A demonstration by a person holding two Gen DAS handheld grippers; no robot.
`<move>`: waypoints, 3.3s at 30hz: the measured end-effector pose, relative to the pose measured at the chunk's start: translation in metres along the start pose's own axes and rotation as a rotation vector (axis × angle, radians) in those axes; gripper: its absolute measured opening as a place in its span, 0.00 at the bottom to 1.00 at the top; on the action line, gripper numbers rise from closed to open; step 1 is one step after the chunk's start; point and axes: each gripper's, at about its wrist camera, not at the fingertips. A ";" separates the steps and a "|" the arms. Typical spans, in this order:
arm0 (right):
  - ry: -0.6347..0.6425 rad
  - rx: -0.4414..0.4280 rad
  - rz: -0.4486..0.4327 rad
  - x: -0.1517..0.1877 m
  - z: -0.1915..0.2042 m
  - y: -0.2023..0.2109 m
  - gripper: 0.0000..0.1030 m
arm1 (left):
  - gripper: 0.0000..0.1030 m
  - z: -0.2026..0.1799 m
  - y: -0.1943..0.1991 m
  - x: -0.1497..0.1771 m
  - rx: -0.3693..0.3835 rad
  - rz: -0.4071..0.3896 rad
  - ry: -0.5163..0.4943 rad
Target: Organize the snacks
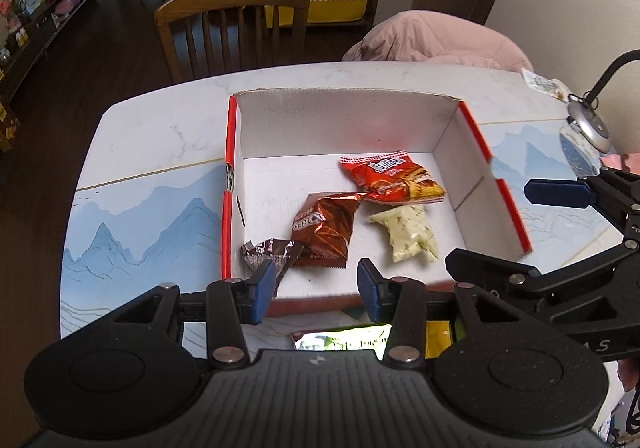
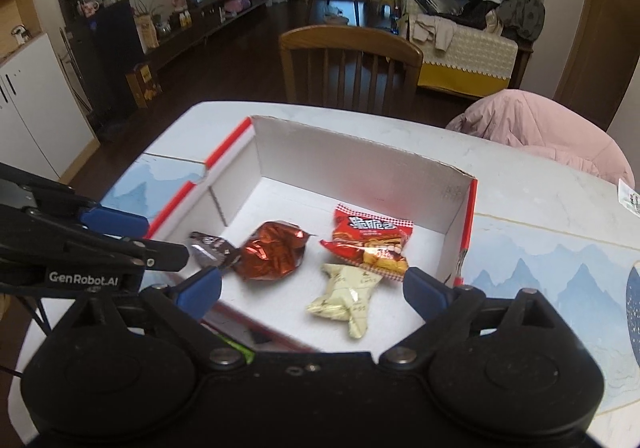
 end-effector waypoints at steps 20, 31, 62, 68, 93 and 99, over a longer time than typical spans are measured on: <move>-0.035 -0.062 -0.063 0.056 0.048 0.059 1.00 | 0.72 0.025 0.064 0.066 0.104 -0.109 0.003; -0.070 -0.071 -0.027 0.107 0.066 0.048 1.00 | 0.79 0.048 0.050 0.114 0.093 -0.092 0.011; 0.027 -0.041 0.241 0.157 0.094 -0.046 0.86 | 0.78 0.042 -0.071 0.139 -0.049 0.203 -0.280; 0.046 -0.039 0.247 0.153 0.096 -0.053 0.85 | 0.78 0.039 -0.077 0.139 -0.059 0.212 -0.295; 0.018 0.010 0.195 0.164 0.091 -0.036 0.46 | 0.49 0.036 -0.071 0.146 -0.073 0.197 -0.211; -0.045 0.007 0.204 0.178 0.087 -0.023 0.46 | 0.44 0.047 -0.065 0.147 -0.090 0.195 -0.140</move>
Point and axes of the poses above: each gripper's, at about its wrist camera, not at the fingertips, and y roughly against the way its jaws point, z to its left, x to its underside, and after that the axes turned 9 degrees about y, right-handed
